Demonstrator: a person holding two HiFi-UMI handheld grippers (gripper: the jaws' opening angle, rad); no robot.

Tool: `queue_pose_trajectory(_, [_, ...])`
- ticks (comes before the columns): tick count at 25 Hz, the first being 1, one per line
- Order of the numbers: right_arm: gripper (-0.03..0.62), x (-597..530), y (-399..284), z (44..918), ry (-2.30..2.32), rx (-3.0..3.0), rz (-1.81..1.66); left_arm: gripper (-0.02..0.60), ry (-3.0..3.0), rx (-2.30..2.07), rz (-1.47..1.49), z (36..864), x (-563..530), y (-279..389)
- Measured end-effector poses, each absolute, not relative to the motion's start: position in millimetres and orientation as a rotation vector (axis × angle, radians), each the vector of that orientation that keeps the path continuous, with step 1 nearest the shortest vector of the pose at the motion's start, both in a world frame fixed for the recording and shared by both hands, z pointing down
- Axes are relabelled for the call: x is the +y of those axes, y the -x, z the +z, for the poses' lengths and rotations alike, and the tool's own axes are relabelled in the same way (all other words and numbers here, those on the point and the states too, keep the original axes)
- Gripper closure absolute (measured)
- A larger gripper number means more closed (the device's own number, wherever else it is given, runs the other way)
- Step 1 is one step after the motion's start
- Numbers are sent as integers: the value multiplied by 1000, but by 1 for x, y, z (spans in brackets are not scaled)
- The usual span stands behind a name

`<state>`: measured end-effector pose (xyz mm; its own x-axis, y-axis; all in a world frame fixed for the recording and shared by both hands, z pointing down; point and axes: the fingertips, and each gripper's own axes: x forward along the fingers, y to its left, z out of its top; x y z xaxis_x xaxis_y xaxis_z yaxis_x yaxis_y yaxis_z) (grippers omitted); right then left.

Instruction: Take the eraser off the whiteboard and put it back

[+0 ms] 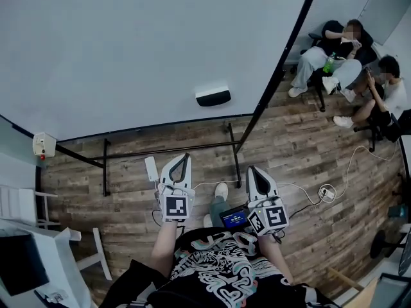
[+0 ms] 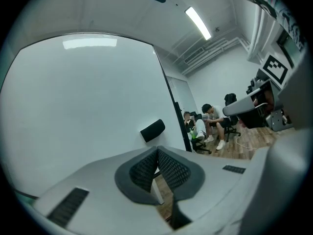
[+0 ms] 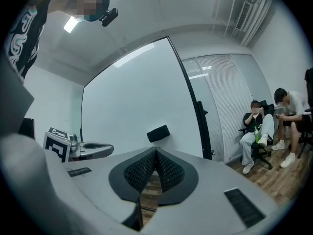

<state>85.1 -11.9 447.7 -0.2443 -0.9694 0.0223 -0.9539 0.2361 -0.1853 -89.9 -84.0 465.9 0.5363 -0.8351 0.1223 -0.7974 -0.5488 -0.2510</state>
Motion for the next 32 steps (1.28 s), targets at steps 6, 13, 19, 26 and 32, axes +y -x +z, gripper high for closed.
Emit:
queue_pose_trajectory(6, [580, -29, -86, 452, 1861, 2402, -263, 551, 2523, 1331, -398, 466, -100, 78])
queue_pose_trajectory(13, [580, -58, -89, 460, 1852, 2416, -288, 526, 2476, 1320, -428, 468, -123, 72])
queue_pose_trajectory(19, [580, -81, -94, 466, 1830, 2428, -330, 496, 2431, 1311, -475, 473, -146, 66])
queue_pose_trajectory(26, [579, -108, -103, 476, 1822, 2428, -389, 462, 2372, 1301, -518, 477, -173, 59])
queue_pose_trajectory(32, [579, -129, -98, 480, 1765, 2460, -416, 420, 2319, 1293, -542, 479, -194, 52])
